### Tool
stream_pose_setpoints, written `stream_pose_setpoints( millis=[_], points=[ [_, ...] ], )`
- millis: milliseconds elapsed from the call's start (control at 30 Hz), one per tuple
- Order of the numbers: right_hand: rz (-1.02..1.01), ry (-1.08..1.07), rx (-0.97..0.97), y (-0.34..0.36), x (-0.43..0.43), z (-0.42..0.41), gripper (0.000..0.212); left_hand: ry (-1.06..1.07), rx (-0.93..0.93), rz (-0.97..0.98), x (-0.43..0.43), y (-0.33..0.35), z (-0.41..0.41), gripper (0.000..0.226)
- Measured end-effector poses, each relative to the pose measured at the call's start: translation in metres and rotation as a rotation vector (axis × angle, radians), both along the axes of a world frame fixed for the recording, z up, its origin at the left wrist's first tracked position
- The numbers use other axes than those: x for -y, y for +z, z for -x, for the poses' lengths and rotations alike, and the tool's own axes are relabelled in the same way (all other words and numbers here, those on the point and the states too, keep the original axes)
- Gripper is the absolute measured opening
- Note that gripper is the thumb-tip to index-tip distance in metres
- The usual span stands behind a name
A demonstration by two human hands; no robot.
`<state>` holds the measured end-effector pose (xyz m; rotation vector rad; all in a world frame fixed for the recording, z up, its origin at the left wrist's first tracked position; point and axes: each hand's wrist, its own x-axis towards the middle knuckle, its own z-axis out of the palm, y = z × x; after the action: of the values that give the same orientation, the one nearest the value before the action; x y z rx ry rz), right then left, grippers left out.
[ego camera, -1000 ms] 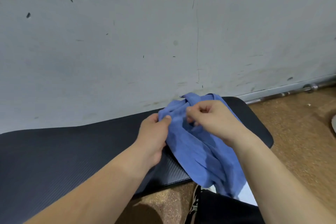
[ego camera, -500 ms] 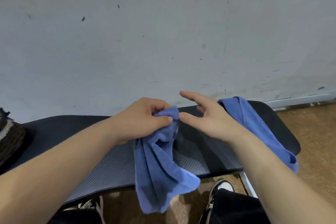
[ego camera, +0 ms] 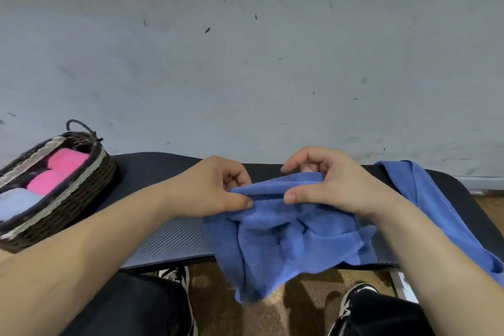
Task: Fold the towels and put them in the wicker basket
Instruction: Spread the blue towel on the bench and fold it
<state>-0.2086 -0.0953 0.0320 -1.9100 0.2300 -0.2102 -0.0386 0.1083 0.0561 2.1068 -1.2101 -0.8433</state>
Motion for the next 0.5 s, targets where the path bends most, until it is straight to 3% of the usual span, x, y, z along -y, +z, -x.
stream_pose_setpoints(
  millis=[100,200,267,367,500],
  points=[
    [0.075,0.068,-0.121,0.005,-0.008,0.003,0.026,-0.052,0.012,-0.058,-0.017,0.0,-0.001,0.011],
    [0.091,0.006,-0.111,0.005,-0.006,0.006,0.009,-0.115,-0.036,-0.138,-0.03,0.003,-0.002,0.015],
    [0.081,-0.023,-0.095,0.008,0.0,0.013,0.01,-0.099,-0.078,-0.146,-0.041,0.006,-0.003,0.018],
    [0.069,-0.045,-0.111,0.008,0.009,0.027,0.021,0.01,-0.128,-0.07,-0.056,0.013,-0.008,0.028],
    [0.095,-0.014,-0.258,-0.003,0.029,0.049,0.062,0.078,-0.15,-0.039,-0.074,0.018,-0.018,0.019]
  ],
)
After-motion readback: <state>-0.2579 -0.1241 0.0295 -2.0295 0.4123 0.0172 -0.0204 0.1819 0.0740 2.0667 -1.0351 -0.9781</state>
